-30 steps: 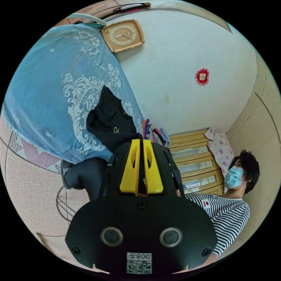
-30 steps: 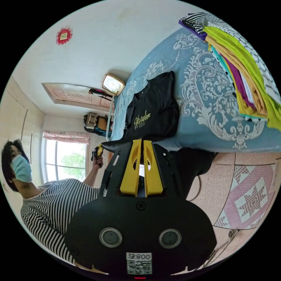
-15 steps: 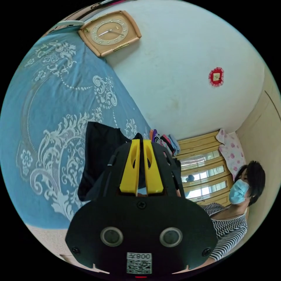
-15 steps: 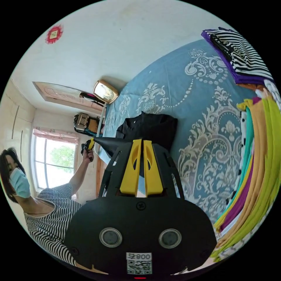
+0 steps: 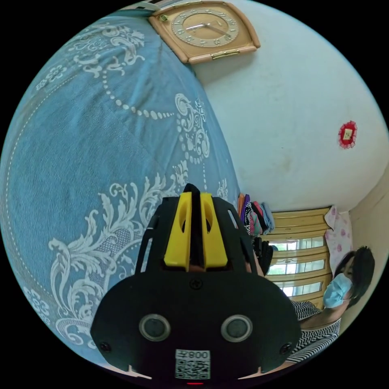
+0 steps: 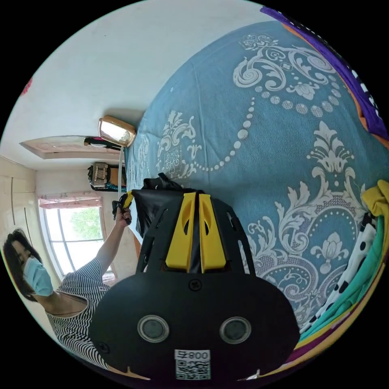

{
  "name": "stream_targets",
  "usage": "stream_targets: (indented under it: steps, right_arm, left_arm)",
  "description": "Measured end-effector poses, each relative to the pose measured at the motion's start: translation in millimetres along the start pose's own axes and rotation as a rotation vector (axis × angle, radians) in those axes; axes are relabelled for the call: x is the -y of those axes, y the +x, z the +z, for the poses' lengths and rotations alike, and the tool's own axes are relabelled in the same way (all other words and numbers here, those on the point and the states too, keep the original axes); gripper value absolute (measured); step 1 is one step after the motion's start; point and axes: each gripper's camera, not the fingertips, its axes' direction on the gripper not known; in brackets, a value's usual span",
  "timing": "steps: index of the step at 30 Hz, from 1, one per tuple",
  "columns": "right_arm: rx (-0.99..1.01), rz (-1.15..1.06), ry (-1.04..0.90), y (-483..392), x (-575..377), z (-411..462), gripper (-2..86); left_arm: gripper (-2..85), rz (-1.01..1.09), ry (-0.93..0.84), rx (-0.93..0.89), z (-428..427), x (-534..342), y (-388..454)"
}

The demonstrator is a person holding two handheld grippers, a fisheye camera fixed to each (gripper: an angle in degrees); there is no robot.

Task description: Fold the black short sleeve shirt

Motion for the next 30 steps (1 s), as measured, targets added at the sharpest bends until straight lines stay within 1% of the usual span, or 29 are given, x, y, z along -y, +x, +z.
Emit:
stream_targets:
  steps: [3, 5, 8, 9, 11, 13, 15, 17, 19, 20, 22, 27, 30]
  right_arm:
    - [0.033, -0.003, 0.035, -22.4, 0.5, -11.0, 1.8]
    - [0.031, 0.001, 0.063, -38.2, -2.4, -19.1, 2.0]
    - [-0.012, -0.043, 0.105, -79.1, -10.8, -29.7, 2.0]
    - [-0.029, -0.088, 0.103, -102.7, -14.7, -29.4, 1.9]
    - [-0.066, -0.173, 0.056, -143.2, -19.3, -20.0, 1.7]
    - [-0.141, -0.286, -0.054, -198.5, -24.3, 6.7, 1.2]
    - [-0.214, -0.366, -0.128, -237.6, -26.4, 27.9, 0.8]
    - [-0.348, -0.453, -0.163, -277.0, -27.5, 45.9, 0.5]
    - [-0.551, -0.547, -0.149, -326.3, -26.9, 64.3, 0.2]
    - [-0.583, -0.577, -0.148, -338.1, -27.0, 68.8, 0.2]
    - [-0.671, -0.697, -0.151, -381.3, -29.4, 86.7, 0.6]
    - [-0.792, -0.856, -0.135, -447.8, -43.6, 104.9, 3.1]
    - [-0.797, -0.883, -0.129, -473.3, -50.1, 102.4, 4.6]
  left_arm:
    - [5.5, 0.015, 0.061, -0.036, 14.0, -1.8, -2.5]
    - [6.0, 0.051, 0.065, -0.040, 25.3, -6.8, 3.2]
    - [6.2, 0.148, -0.058, -0.047, 66.0, -20.6, 25.6]
    - [6.2, 0.176, -0.122, -0.052, 87.8, -28.4, 34.8]
    - [6.0, 0.224, -0.212, -0.051, 123.8, -41.8, 47.4]
    - [5.5, 0.280, -0.349, 0.025, 175.3, -55.7, 59.1]
    - [5.3, 0.327, -0.404, 0.109, 208.2, -62.1, 67.8]
    - [5.5, 0.397, -0.413, 0.162, 234.0, -64.9, 80.9]
    - [6.2, 0.527, -0.404, 0.254, 264.9, -68.0, 104.5]
    - [6.4, 0.564, -0.408, 0.283, 273.1, -69.2, 110.5]
    - [7.2, 0.706, -0.430, 0.411, 308.2, -76.4, 130.6]
    - [7.9, 0.886, -0.502, 0.584, 376.8, -92.7, 147.8]
    - [7.8, 0.952, -0.534, 0.669, 412.5, -102.7, 148.2]
